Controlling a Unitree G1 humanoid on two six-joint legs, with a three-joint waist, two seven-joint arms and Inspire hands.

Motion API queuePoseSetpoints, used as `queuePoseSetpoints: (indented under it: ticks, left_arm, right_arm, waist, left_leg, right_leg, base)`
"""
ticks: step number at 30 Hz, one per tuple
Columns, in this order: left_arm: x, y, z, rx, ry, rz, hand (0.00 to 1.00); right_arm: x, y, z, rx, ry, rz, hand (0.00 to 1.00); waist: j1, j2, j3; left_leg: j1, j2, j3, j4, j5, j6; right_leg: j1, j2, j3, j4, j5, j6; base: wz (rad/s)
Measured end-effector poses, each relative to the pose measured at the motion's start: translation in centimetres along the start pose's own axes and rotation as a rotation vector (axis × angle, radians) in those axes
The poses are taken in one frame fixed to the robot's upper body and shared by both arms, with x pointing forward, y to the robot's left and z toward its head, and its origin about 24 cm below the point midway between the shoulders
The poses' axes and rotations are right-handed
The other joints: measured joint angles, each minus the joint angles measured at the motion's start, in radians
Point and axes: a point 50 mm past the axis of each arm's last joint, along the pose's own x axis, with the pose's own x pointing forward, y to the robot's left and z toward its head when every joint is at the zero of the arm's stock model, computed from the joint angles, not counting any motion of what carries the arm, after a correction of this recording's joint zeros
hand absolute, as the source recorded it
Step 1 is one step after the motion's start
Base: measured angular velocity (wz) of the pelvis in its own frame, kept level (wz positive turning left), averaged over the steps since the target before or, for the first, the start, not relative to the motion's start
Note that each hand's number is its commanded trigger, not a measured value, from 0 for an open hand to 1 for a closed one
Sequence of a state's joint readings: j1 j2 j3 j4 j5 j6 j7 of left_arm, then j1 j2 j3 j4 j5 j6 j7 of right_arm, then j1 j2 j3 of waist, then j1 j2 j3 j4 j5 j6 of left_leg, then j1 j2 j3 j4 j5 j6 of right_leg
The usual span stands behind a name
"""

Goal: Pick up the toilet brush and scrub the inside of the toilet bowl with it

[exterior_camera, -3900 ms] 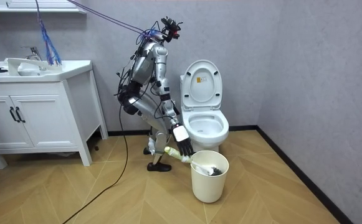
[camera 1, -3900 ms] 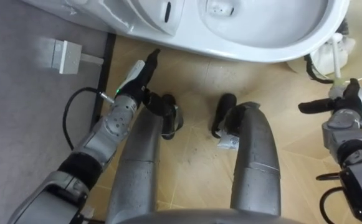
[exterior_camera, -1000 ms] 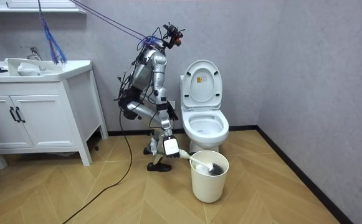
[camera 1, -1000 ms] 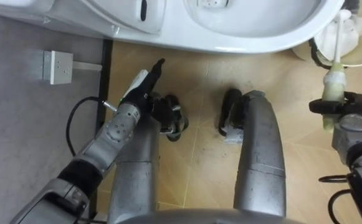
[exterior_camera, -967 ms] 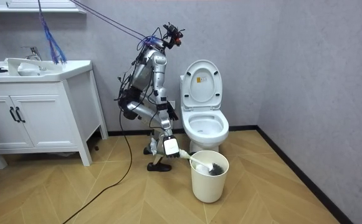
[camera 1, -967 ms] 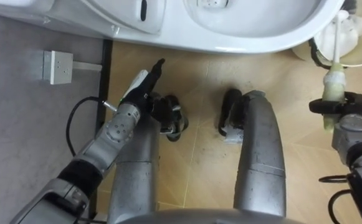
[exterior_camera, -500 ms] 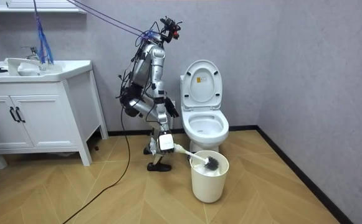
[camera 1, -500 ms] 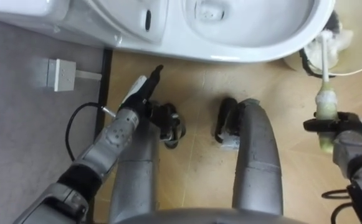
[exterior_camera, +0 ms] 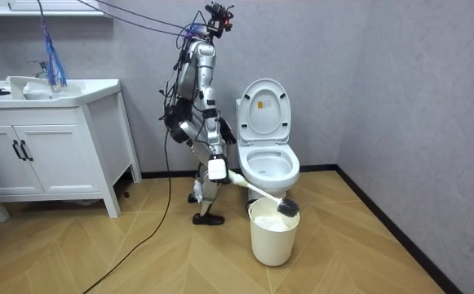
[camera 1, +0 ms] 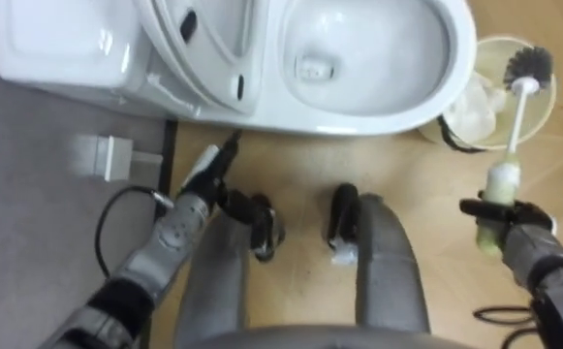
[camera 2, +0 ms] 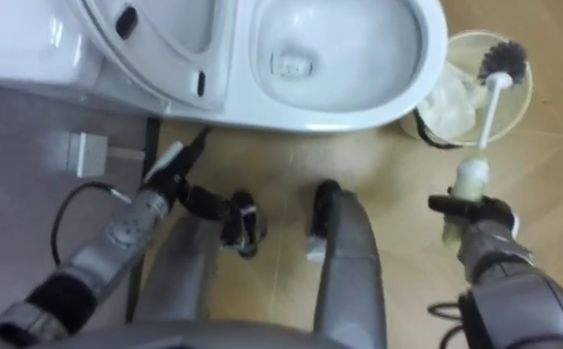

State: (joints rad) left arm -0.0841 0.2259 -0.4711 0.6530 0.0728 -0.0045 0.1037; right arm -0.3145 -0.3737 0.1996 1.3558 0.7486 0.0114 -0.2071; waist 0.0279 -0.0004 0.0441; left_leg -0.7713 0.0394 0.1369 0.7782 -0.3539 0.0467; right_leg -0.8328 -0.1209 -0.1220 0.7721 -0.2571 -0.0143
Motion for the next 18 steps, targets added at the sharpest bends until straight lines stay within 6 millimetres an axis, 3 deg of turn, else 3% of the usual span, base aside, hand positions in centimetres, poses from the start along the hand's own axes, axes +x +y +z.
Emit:
queuePoseSetpoints:
  ticks: [2,6,12,14,16,18]
  left_arm:
    - [-0.3,0.1,-0.8,-0.009,0.021,0.011,0.00]
    - [-1.2,0.7,-2.6,-0.035,0.070,0.043,0.00]
    - [-2.6,1.2,-5.4,-0.080,0.163,0.104,0.00]
    - [-3.4,1.0,-6.7,-0.101,0.204,0.109,0.00]
    - [-4.5,0.9,-8.3,-0.125,0.245,0.128,0.00]
    - [-5.5,0.7,-9.4,-0.135,0.281,0.138,0.00]
  right_arm:
    - [0.0,-0.3,-0.8,0.032,0.021,-0.016,1.00]
    - [-0.2,-0.5,-2.0,0.069,0.039,-0.062,1.00]
    - [-0.8,-0.2,-3.3,-0.097,-0.045,-0.096,1.00]
    - [-1.2,0.3,-4.4,-0.162,-0.064,-0.074,1.00]
    - [-1.7,0.5,-5.8,-0.265,-0.096,-0.051,1.00]
    - [-2.1,0.2,-6.3,-0.327,-0.128,-0.046,1.00]
  waist:
    - [0.000,-0.006,-0.0100]
    - [-0.005,-0.010,-0.0139]
    - [-0.016,-0.009,-0.0211]
    - [-0.022,-0.015,-0.0278]
    - [-0.023,-0.014,-0.0405]
    - [-0.023,-0.011,-0.0455]
  left_leg:
    - [0.040,-0.001,0.000,-0.028,0.003,0.001]
    - [0.155,0.000,-0.001,-0.090,0.006,0.001]
    - [0.326,0.002,-0.003,-0.211,0.025,0.001]
    - [0.388,-0.003,-0.003,-0.255,0.032,0.001]
    - [0.471,-0.004,-0.003,-0.314,0.038,-0.003]
    - [0.521,-0.005,-0.003,-0.352,0.043,-0.005]
  right_leg:
    - [0.042,0.003,-0.002,-0.030,0.004,0.004]
    - [0.162,0.011,-0.011,-0.104,0.015,0.014]
    - [0.343,0.024,-0.020,-0.238,0.043,0.028]
    - [0.401,0.024,-0.023,-0.263,0.044,0.032]
    - [0.483,0.032,-0.025,-0.318,0.049,0.037]
    - [0.532,0.035,-0.031,-0.353,0.051,0.040]
  base:
    - [0.00]
    - [-0.02]
    - [-0.02]
    - [0.07]
    - [0.00]
    - [0.00]
